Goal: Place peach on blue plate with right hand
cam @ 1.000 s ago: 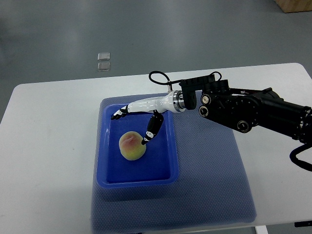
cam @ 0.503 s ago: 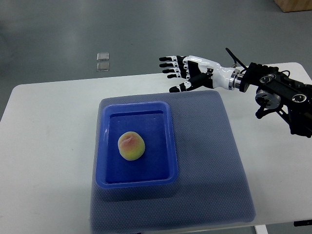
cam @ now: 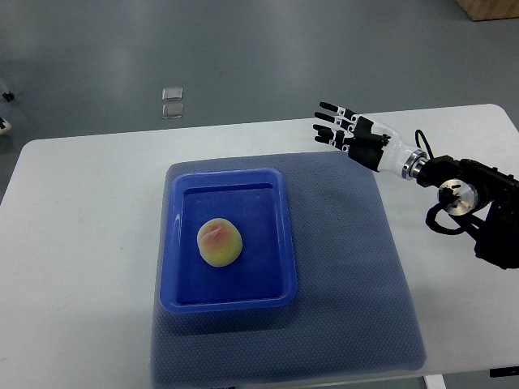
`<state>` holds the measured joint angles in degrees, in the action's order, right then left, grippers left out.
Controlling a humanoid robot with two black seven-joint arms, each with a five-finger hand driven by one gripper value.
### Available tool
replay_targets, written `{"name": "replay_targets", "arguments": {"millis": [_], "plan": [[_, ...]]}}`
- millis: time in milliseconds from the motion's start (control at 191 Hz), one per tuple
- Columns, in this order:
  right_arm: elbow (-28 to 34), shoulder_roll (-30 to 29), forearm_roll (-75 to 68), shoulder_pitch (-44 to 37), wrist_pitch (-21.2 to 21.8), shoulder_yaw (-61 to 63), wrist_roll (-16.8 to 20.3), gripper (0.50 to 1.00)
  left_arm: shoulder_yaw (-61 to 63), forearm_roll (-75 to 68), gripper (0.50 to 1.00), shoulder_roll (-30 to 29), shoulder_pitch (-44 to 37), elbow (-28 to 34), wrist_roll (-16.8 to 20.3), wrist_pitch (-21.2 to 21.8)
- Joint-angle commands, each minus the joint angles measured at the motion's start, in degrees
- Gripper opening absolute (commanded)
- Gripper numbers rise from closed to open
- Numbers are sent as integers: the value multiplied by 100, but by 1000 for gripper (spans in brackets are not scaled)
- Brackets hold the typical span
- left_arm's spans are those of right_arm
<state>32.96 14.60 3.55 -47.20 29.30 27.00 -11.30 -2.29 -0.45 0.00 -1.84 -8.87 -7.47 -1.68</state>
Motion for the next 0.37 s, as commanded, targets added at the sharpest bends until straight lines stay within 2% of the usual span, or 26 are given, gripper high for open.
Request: {"name": "replay_targets", "arguments": {"millis": [0,361], "plan": [[0,-1,-21,36,6,-2,-31,932,0,1,1000,0,0,16,0,1],[9,-19,-21,45,76,7,-39,932,0,1,1000,0,0,-10,0,1]]}}
